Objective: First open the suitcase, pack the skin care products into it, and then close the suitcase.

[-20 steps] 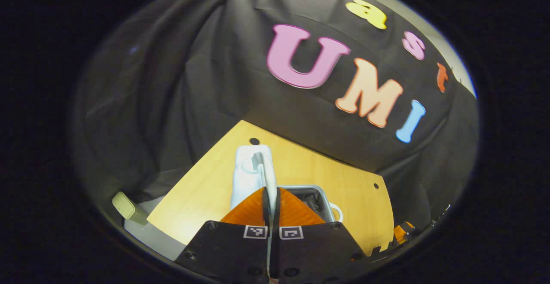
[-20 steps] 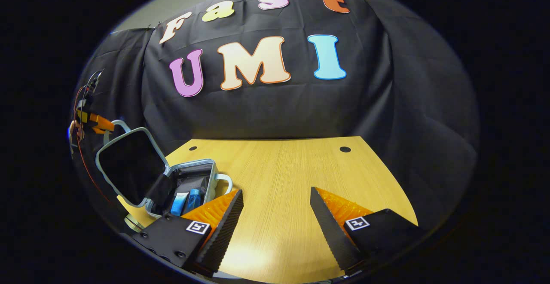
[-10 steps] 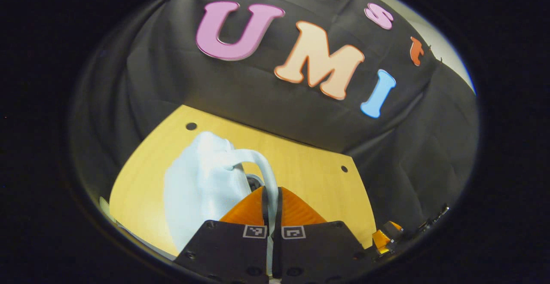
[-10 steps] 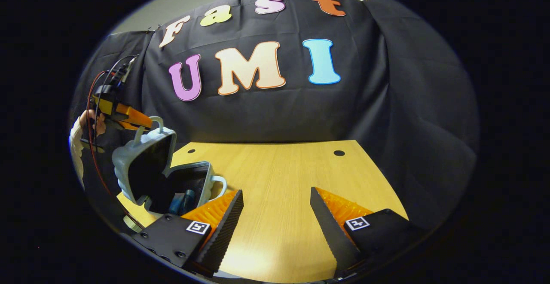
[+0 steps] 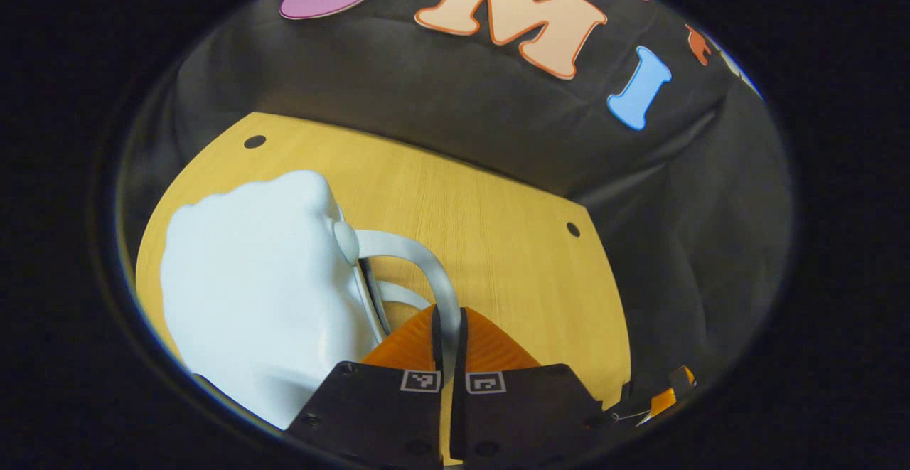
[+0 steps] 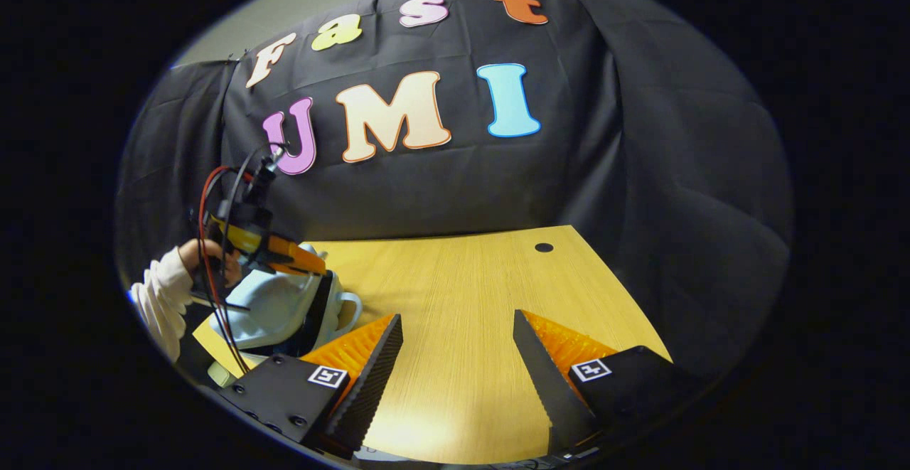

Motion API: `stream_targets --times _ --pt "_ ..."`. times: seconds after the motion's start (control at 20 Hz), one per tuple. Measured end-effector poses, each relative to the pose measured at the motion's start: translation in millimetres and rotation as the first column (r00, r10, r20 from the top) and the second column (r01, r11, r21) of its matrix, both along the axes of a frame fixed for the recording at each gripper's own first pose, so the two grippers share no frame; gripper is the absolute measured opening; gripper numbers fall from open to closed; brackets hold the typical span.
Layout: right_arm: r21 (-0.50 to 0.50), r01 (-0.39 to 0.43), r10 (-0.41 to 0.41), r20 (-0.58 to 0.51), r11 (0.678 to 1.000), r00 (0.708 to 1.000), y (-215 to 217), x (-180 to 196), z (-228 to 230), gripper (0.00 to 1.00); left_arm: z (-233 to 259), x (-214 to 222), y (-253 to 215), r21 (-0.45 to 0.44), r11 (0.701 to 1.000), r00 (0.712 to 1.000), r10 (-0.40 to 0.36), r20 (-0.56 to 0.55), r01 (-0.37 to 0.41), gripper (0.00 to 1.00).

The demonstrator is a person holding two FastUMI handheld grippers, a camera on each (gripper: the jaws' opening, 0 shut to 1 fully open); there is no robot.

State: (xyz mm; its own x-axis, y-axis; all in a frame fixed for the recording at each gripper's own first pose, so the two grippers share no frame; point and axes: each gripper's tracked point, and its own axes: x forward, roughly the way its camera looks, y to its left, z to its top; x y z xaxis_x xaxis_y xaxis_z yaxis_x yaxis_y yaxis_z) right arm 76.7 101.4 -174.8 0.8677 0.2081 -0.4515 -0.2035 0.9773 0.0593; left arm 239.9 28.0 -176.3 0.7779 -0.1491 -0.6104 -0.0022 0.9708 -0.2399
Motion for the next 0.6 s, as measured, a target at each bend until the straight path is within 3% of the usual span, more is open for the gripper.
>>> stream_targets --times 0.3,0.45,0.6 --pt "-0.003 0.007 -0.007 0.012 1.000 1.000 3.6 -0.4 4.1 0.98 -23.7 3.3 -7.3 0.080 0.996 0.999 -0.024 -0.022 0.026 0.01" --pt "0.003 -0.002 0.002 0.031 1.000 1.000 10.8 -0.5 10.9 0.98 -8.6 -2.9 -4.3 0.107 0.994 1.000 -0.015 0.024 0.012 0.15" --pt "0.015 -0.013 0.012 0.051 1.000 0.999 20.4 1.3 18.2 0.98 9.8 -21.8 -5.9 0.159 0.987 0.995 -0.002 0.097 -0.014 0.82"
